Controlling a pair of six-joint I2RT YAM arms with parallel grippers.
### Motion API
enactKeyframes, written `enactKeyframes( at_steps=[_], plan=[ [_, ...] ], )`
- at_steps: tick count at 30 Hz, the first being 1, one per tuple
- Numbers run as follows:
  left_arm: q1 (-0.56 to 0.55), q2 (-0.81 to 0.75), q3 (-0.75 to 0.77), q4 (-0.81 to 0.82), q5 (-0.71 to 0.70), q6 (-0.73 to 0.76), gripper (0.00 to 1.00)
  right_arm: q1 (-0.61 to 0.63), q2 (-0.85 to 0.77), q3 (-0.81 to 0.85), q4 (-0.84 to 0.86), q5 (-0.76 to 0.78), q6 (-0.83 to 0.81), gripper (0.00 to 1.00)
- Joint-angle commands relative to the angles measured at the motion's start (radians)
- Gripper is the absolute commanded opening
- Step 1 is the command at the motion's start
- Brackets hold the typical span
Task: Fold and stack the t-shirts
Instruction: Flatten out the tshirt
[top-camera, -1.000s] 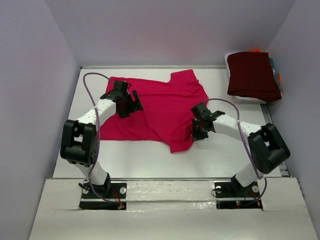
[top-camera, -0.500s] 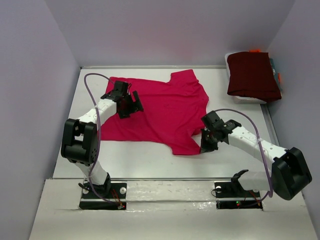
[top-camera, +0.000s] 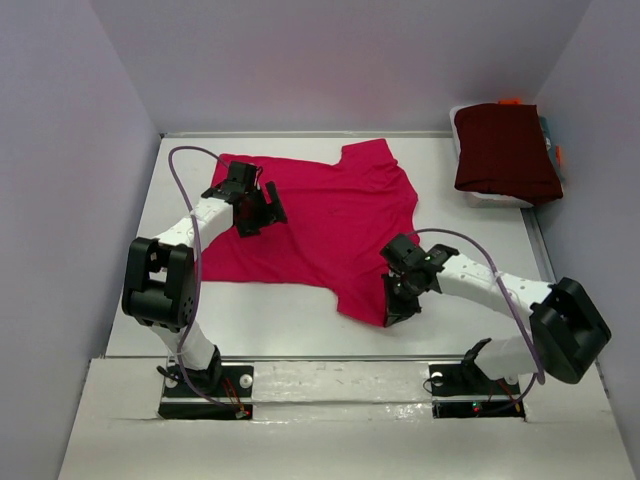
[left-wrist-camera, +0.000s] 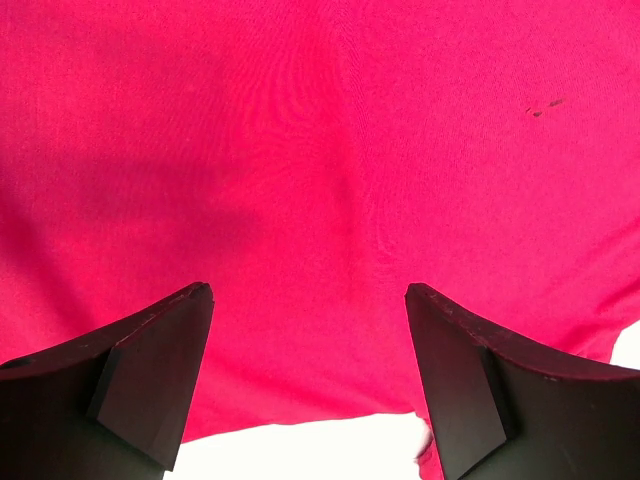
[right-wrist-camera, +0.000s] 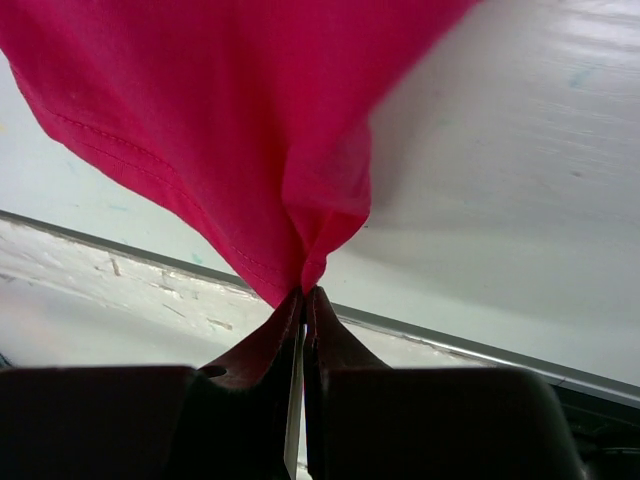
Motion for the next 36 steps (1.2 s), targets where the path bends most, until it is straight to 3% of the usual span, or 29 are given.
enactKeyframes(
  at_steps=[1, 9, 21, 23, 27, 30, 36],
  plan=[
    [-0.005, -0.015, -0.002, 0.000, 0.011, 0.016, 0.90, 0.058, 0.055, 0.063, 0.018, -0.030, 0.014, 0.07],
    [-0.005, -0.017, -0.002, -0.002, 0.011, 0.015, 0.90, 0.115, 0.192, 0.168, 0.059, -0.013, 0.008, 0.07],
    [-0.005, -0.025, -0.005, -0.002, 0.009, 0.018, 0.90, 0.133, 0.261, 0.259, 0.038, 0.025, -0.005, 0.07],
    [-0.005, -0.023, -0.007, -0.003, 0.009, 0.016, 0.90, 0.133, 0.244, 0.248, 0.013, 0.057, -0.002, 0.13],
    [-0.005, -0.023, -0.005, -0.005, 0.014, 0.016, 0.90, 0.133, 0.152, 0.219, 0.003, 0.096, 0.023, 0.48],
    [-0.005, -0.034, -0.013, -0.010, 0.006, 0.012, 0.90, 0.133, 0.111, 0.224, -0.011, 0.111, 0.035, 0.59],
    [-0.005, -0.057, -0.037, -0.016, -0.008, 0.001, 0.90, 0.133, 0.092, 0.253, -0.020, 0.206, 0.049, 0.60]
  ],
)
